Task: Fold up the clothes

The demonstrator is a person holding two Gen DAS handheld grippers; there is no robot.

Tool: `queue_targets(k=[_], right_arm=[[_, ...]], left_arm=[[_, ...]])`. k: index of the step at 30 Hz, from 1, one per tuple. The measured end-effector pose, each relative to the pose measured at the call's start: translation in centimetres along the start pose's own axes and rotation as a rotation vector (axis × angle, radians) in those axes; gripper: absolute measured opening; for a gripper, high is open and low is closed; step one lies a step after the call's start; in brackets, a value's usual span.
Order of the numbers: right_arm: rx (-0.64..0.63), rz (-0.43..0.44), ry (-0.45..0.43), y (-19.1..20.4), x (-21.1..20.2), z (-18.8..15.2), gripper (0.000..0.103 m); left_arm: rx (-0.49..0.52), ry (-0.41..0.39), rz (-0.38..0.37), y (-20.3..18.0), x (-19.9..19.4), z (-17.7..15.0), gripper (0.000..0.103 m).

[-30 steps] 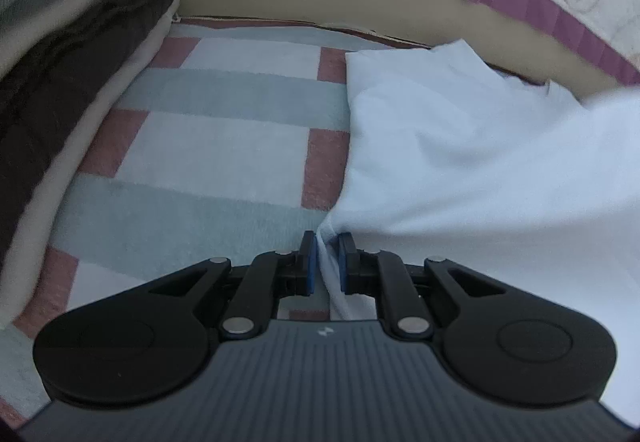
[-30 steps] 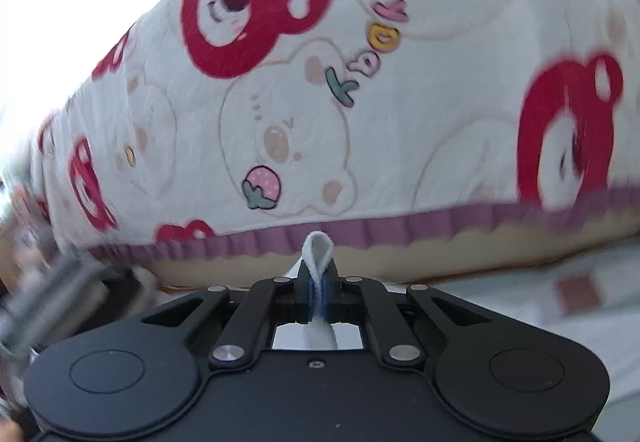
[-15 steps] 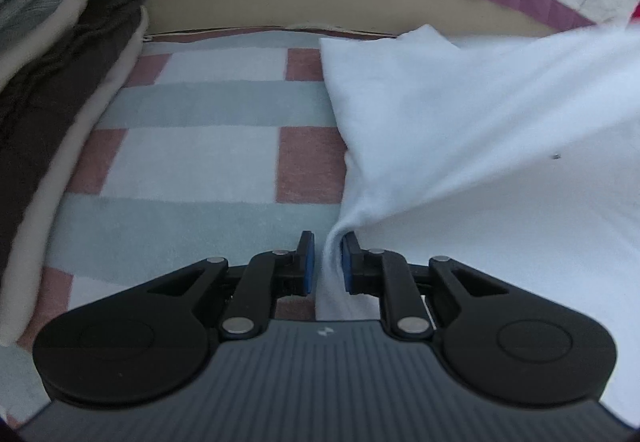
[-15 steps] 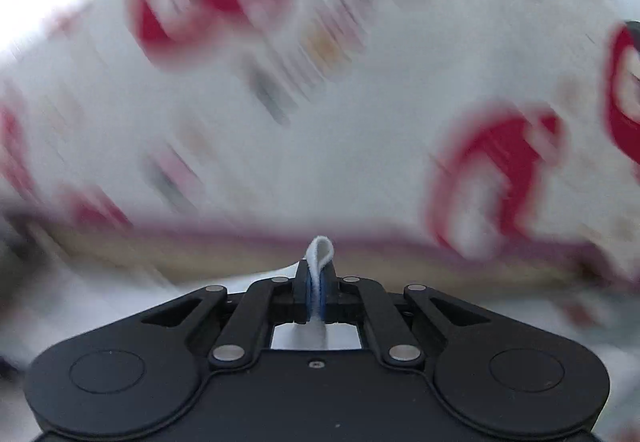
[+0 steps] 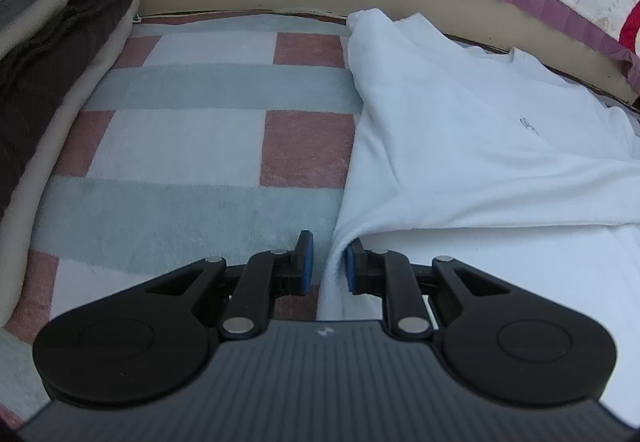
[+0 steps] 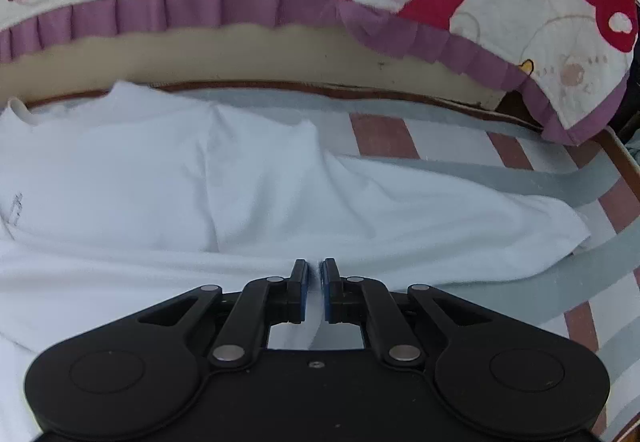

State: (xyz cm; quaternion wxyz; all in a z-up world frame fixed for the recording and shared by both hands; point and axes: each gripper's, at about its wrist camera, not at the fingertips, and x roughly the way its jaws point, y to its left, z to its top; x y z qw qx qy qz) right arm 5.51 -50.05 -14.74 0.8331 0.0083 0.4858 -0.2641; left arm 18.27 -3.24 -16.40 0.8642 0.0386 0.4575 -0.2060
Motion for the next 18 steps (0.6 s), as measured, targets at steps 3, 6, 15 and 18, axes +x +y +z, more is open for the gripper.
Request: queue_targets(k=[3, 6, 15, 18], right_arm=[[-0.075, -0.085, -0.012, 0.3, 0.1, -0.1, 0.006], [-0.029, -0.004, -0.092, 0.1, -1.3, 0.9, 0.011], [-0.203, 0.563, -0.108, 12.2, -0.4, 6.6, 0.026], [-0.192, 0.693, -0.050, 16.2, 1.6, 7.7, 0.034]], left_arm=[[0.014, 0.003, 0.009, -0.2, 0.0, 0.0, 0.017], [0.001, 0.020, -0.006, 0.0, -0.2, 0.1, 0.019], [-0.092, -0.130, -0.121, 1.4, -4.5, 0.3, 0.030], [-0.134, -0.176, -0.135, 1.5, -4.1, 1.1, 0.030]])
